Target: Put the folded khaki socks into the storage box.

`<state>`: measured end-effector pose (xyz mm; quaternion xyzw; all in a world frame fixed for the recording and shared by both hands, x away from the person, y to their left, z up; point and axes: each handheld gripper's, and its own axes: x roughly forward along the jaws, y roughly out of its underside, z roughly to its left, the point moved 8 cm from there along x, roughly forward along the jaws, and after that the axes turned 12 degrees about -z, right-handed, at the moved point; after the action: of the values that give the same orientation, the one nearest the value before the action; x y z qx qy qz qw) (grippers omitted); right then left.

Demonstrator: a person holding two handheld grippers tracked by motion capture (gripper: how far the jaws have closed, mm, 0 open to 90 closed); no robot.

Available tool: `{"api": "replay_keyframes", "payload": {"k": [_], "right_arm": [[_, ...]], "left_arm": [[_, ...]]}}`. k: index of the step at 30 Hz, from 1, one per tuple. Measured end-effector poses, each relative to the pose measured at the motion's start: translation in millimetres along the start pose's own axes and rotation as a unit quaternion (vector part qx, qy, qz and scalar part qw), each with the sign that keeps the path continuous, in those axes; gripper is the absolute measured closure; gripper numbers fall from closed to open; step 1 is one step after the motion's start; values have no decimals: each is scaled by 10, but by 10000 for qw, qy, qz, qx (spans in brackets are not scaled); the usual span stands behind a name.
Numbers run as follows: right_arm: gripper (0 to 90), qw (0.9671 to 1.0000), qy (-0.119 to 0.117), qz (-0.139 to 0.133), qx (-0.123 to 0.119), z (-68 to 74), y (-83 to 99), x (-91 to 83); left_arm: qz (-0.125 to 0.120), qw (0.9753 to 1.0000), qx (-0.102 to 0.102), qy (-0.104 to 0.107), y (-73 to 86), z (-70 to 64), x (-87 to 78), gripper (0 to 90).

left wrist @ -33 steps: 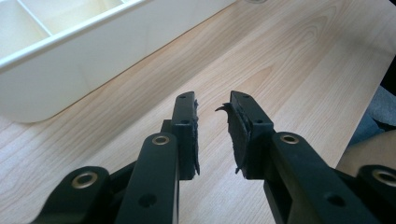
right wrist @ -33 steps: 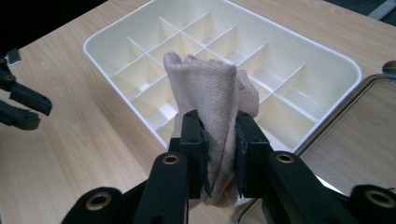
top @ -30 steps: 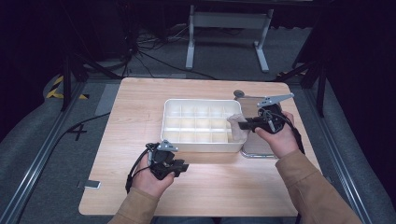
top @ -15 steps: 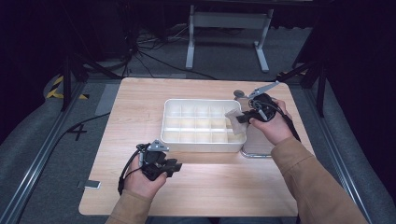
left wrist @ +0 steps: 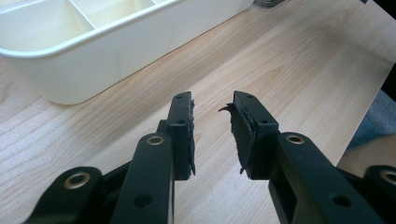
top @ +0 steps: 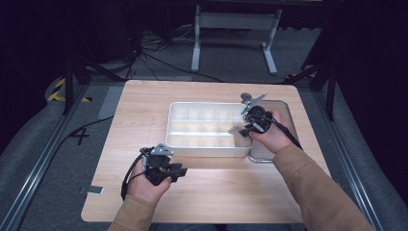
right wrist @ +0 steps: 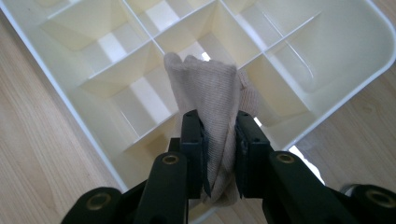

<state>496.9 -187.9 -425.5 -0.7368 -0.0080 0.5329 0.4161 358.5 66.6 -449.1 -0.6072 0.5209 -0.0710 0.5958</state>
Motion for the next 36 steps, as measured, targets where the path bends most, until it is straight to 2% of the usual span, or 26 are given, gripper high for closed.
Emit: {"api": "replay_keyframes", "payload": {"k": [8, 20, 24, 31, 33, 36], "right_arm": [[761, 9996, 5, 269, -130, 49, 64, 77], [762, 9986, -121, 513, -52, 83, 129, 139], [762, 9976, -168, 671, -73, 100, 158, 171], [763, 9948, -251, 991, 25, 135, 250, 254], [763, 9947, -238, 996, -8, 122, 264, 284], [763, 9940, -252, 1058, 74, 131, 282, 308]], "left_arm": [[-6, 10000, 25, 8, -9, -4, 1, 692], [12, 10000, -5, 20, -1, -15, 15, 690], [30, 10000, 45, 15, 3, -9, 22, 689], [52, 10000, 25, 13, 7, -20, 25, 689], [52, 10000, 26, 13, 7, -18, 25, 689], [45, 10000, 55, 24, 5, -17, 34, 689]]}}
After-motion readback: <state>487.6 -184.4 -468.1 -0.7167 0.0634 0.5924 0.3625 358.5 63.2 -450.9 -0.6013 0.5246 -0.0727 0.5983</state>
